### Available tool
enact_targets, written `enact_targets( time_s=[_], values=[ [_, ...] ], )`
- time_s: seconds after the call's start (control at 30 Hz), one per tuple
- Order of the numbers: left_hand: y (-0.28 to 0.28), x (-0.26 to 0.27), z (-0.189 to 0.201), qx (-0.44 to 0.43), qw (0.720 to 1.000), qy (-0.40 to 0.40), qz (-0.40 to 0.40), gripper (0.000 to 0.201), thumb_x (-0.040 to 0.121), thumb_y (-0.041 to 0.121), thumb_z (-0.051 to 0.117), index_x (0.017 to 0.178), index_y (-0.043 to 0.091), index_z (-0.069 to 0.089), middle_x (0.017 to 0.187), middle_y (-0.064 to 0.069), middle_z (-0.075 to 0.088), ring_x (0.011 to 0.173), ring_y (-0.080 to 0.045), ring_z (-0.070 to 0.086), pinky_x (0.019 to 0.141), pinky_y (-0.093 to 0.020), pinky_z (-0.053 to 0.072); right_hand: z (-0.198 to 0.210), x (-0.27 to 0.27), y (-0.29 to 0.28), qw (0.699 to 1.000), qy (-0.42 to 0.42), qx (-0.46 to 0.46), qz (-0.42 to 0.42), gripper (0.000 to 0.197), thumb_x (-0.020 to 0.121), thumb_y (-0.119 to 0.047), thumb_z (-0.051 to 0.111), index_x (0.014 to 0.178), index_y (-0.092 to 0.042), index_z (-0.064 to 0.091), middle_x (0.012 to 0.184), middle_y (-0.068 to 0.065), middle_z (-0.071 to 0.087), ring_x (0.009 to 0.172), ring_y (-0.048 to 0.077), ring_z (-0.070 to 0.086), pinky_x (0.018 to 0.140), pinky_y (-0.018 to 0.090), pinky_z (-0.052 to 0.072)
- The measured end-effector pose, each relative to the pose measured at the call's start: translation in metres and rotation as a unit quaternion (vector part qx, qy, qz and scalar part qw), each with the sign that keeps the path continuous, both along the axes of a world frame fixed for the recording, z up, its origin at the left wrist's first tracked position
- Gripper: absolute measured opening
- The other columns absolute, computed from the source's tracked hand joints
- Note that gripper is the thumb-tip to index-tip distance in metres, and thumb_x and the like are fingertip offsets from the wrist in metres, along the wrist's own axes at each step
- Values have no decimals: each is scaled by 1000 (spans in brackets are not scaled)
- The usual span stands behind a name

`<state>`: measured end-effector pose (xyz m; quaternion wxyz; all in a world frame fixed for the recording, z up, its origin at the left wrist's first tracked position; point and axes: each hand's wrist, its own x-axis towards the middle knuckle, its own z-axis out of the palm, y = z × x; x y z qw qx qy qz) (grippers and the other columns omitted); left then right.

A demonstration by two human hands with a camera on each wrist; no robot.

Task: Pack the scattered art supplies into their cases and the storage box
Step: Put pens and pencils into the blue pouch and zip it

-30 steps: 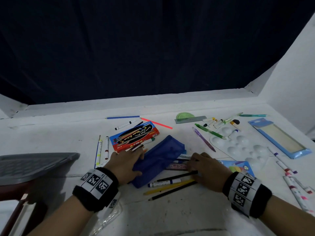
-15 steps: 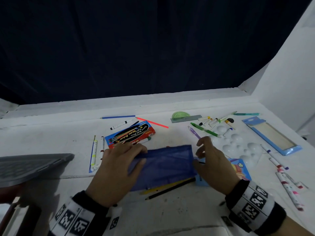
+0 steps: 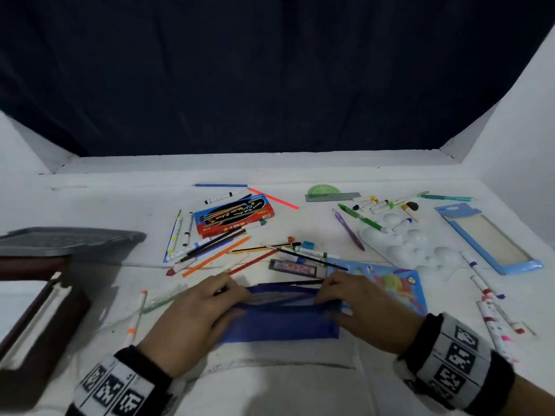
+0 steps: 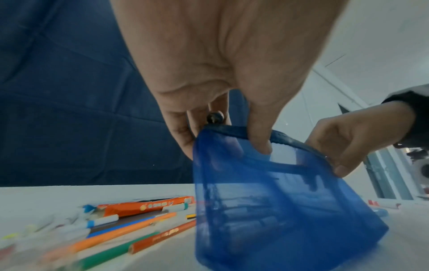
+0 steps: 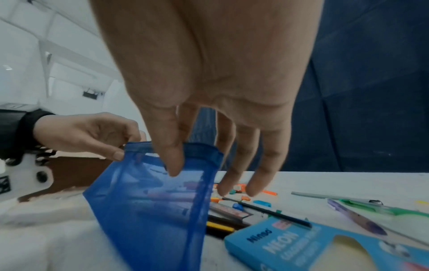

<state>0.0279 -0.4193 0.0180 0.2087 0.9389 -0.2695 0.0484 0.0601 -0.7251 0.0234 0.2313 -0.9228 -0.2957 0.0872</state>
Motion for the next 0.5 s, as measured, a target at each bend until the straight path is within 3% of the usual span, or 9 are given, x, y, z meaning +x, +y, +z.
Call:
enact_targets(
  time_s=[0.1, 0.17, 0.23, 0.3, 0.37, 0.43, 0.5],
  values=[
    [3, -12, -4, -22, 997, 14, 78, 44, 89, 71, 43, 85, 35, 67, 94, 17, 45, 80, -3, 54, 70, -30, 48, 5, -7, 1, 998, -44, -39, 26, 26, 92, -19, 56, 109, -34, 69, 122, -14, 50, 112, 4, 49, 80, 8, 35],
    [4, -18, -7, -24, 989, 21, 142, 60, 87, 77, 34, 69, 31, 69, 88, 14, 45, 76, -3, 54, 70, -28, 45, 9, -10, 3, 997, -55, -44, 40, 27, 93, -19, 54, 109, -34, 70, 128, -12, 49, 118, 7, 47, 89, 17, 40],
    [4, -21, -11, -7, 983, 41, 180, 62, 84, 79, 31, 65, 33, 68, 84, 14, 48, 74, -3, 54, 69, -28, 46, 11, -11, 5, 996, -45, -51, 53, 27, 94, -20, 54, 109, -34, 71, 133, -11, 46, 120, 8, 45, 95, 21, 40],
    [2, -23, -17, -39, 976, 84, 195, 42, 81, 71, 39, 70, 42, 67, 84, 14, 54, 79, -1, 55, 74, -29, 47, 11, -11, 6, 995, -23, -63, 78, 27, 93, -18, 56, 108, -33, 73, 138, -10, 41, 122, 9, 43, 97, 22, 40],
    [-6, -26, -19, -84, 968, 141, 188, 18, 81, 55, 42, 87, 55, 59, 95, 14, 61, 91, 4, 55, 82, -23, 43, 10, -11, 7, 991, -8, -84, 100, 28, 92, -16, 57, 107, -32, 74, 140, -7, 40, 125, 12, 41, 100, 27, 40],
    [-14, -30, -20, -115, 956, 200, 181, 31, 82, 42, 40, 106, 57, 53, 114, 13, 64, 104, 1, 56, 91, -19, 41, 10, -9, 8, 985, 17, -128, 114, 23, 91, -26, 61, 111, -30, 72, 135, -3, 44, 122, 15, 43, 100, 32, 41],
    [-17, -34, -22, -135, 946, 228, 189, 43, 83, 39, 37, 122, 52, 53, 126, 15, 63, 115, -7, 57, 100, -24, 42, 10, -4, 6, 981, 60, -135, 128, 31, 87, -46, 66, 114, -32, 69, 126, -4, 46, 115, 12, 47, 98, 33, 42]
  ],
)
